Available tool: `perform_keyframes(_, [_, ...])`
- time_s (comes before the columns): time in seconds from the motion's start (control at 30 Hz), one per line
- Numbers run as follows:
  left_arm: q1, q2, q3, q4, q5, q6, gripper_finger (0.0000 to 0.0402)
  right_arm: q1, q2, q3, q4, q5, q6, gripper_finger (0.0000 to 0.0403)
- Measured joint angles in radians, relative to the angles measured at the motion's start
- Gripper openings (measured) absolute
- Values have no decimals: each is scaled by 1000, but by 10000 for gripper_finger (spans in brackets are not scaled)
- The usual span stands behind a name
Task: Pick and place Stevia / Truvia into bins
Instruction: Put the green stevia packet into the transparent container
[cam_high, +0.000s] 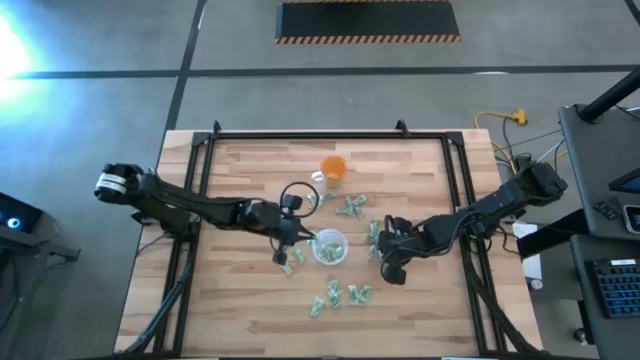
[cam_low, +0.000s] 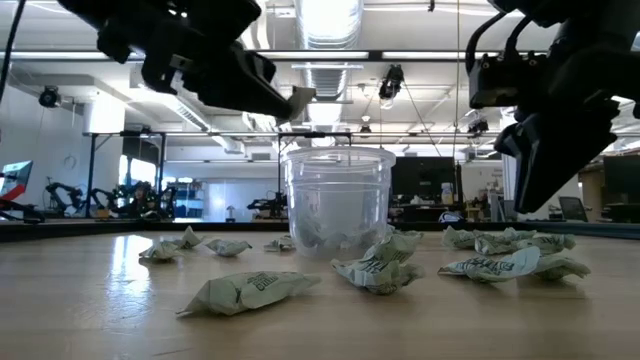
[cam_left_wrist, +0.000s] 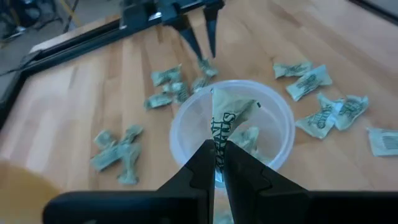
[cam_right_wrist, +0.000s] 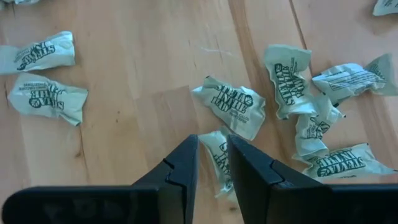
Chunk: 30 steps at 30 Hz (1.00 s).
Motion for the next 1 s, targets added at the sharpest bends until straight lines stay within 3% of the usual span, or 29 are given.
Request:
perform_keyframes(0.43, [0, 143, 44, 67, 40, 18, 14, 7, 0, -6, 3, -7, 15, 105])
perform_keyframes(0.8, [0, 135, 44, 63, 40, 19, 105, 28, 0, -17, 30, -6, 21, 100])
perform_keyframes(1.0, [0, 93, 44, 17, 34, 19, 127, 36, 23, -33, 35, -6, 36, 105])
